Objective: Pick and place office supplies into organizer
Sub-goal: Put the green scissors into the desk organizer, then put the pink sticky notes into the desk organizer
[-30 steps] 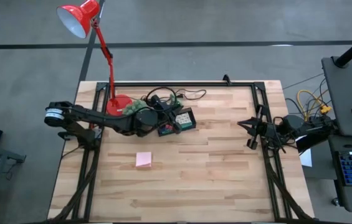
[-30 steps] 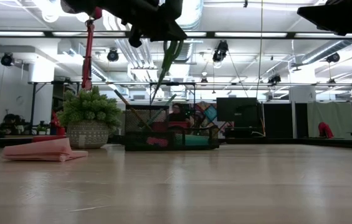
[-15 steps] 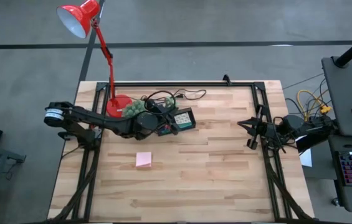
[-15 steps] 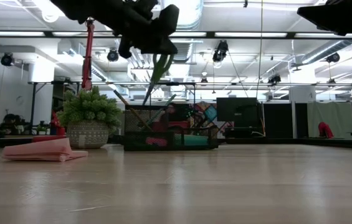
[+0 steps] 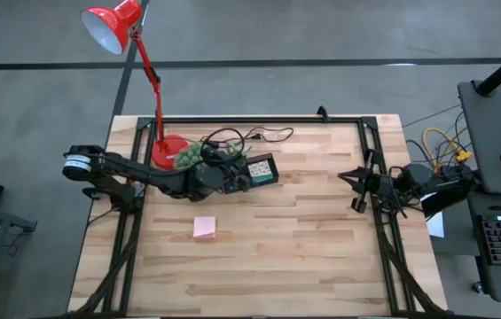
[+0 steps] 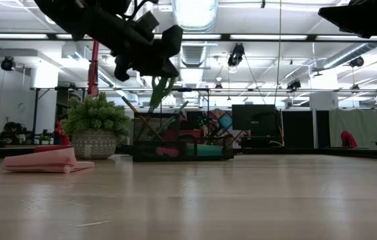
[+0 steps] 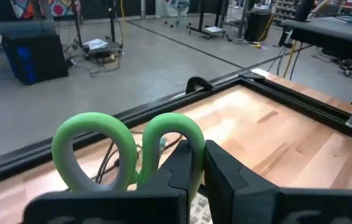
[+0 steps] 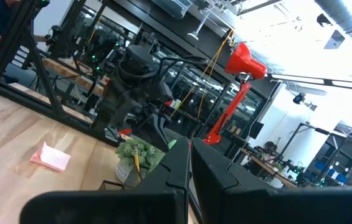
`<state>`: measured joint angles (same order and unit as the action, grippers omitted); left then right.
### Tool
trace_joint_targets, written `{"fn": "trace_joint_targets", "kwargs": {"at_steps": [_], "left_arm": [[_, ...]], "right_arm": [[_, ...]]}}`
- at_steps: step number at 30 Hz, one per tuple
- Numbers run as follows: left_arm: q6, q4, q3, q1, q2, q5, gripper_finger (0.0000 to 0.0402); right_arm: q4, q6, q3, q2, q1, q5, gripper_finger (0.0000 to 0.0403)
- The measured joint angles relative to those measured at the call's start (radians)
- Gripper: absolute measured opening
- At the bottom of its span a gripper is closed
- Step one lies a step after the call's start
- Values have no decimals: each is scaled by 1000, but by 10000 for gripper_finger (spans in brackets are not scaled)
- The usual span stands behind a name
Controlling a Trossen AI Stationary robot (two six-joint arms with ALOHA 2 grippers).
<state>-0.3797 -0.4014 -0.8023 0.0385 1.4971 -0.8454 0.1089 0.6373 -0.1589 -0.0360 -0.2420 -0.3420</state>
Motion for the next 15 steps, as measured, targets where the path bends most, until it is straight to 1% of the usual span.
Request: {"fn": "trace_joint_targets", "kwargs": {"at_steps": [4,6,15], "left_arm": [[-27,-11,23,-5,0,0,5],[-37,-14,25,-8,-1,0,15],[-56,1,30,-18,3,1,105]], "right_arm": [[0,0,0,0,0,0,9],[0,0,0,0,0,0,9],[0,0,0,0,0,0,9]]}}
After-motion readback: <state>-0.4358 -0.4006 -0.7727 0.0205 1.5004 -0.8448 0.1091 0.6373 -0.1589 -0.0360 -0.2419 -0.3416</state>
